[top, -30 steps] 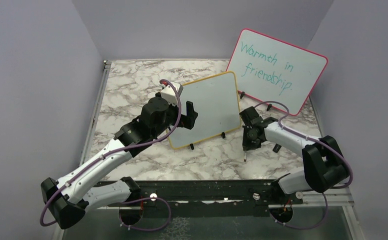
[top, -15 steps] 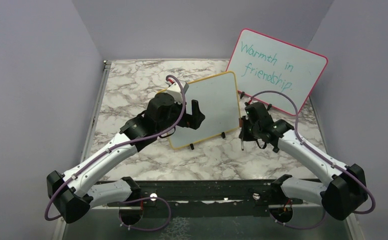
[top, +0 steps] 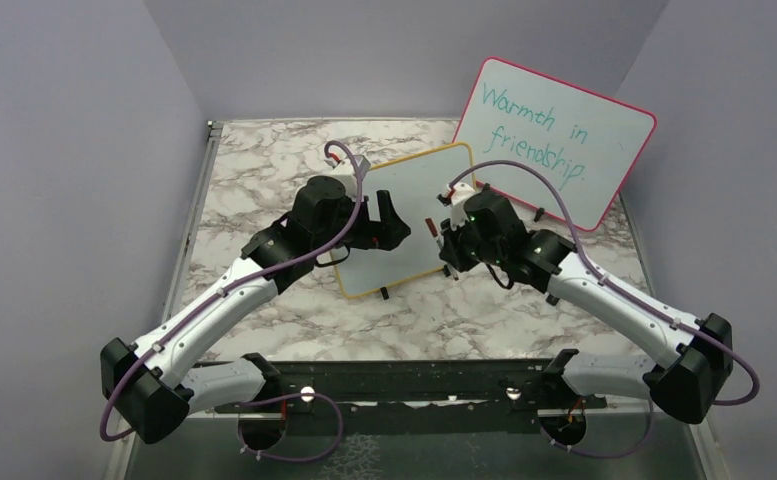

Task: Write a sentence on the whiteboard
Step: Open the whiteboard marker at the center of the board.

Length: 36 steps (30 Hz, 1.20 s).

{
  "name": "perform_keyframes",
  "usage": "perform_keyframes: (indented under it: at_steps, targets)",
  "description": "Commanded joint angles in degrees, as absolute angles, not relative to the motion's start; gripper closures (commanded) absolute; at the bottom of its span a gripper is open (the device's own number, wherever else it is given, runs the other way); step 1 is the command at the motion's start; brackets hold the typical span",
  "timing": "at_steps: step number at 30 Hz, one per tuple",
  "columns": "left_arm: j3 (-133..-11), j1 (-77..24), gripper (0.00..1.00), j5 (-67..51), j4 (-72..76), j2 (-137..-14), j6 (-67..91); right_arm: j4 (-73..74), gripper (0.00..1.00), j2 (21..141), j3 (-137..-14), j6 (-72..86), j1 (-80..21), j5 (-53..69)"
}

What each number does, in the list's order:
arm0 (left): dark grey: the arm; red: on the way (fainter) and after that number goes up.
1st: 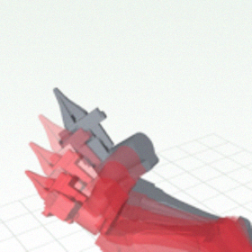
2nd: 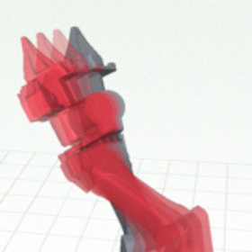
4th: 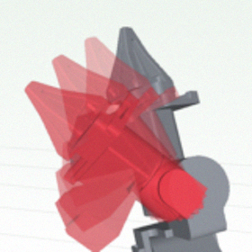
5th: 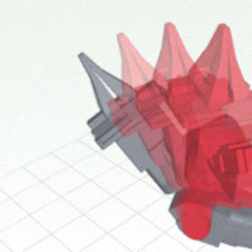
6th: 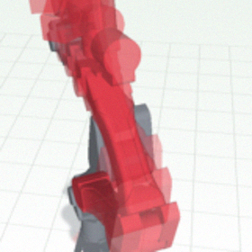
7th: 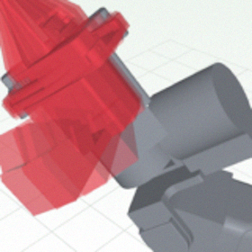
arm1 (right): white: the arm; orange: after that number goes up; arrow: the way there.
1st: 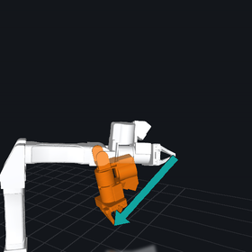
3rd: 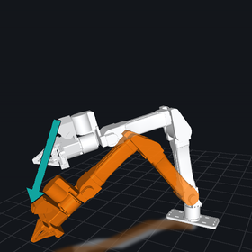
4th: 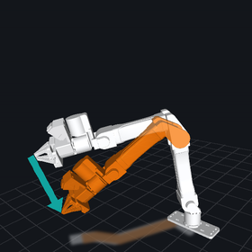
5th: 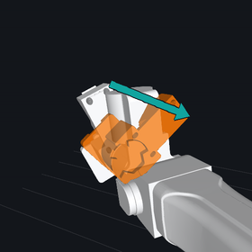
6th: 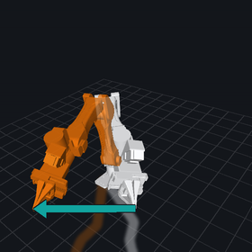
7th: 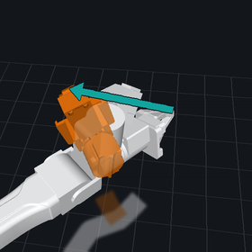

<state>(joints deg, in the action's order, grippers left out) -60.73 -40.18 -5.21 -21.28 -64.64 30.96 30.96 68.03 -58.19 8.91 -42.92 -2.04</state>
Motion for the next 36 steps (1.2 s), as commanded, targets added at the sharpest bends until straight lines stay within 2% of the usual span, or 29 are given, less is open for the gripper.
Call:
perform_keyframes:
  at_steps: [1, 11, 20, 26, 36]
  targets:
    - [-59.7, -39.5, 0.1, -9.8, -16.4, -64.5, 37.1, 25.9, 1.0, 69.8, -60.9, 1.9, -47.9, -0.3]
    - [-53.7, -37.9, 0.25, -8.4, -10.3, -64.1, 44.9, 20.1, 1.0, 71.5, -60.1, -2.4, -51.9, -3.8]
    - [-53.2, -37.7, 0.37, -10.5, -7.5, -65.4, 46.5, 16.7, 1.0, 73.3, -59.2, -4.2, -54.4, -6.1]
    - [-51.6, -37.6, 0.55, -8.5, -7.5, -64.5, 47.5, 14.3, 0.99, 73.2, -58.4, -4.9, -55.0, -7.3]
    - [-50.2, -37.3, 0.74, -7.8, -5.9, -64.5, 49.6, 12.5, 0.99, 74.1, -57.5, -5.5, -55.4, -6.1]
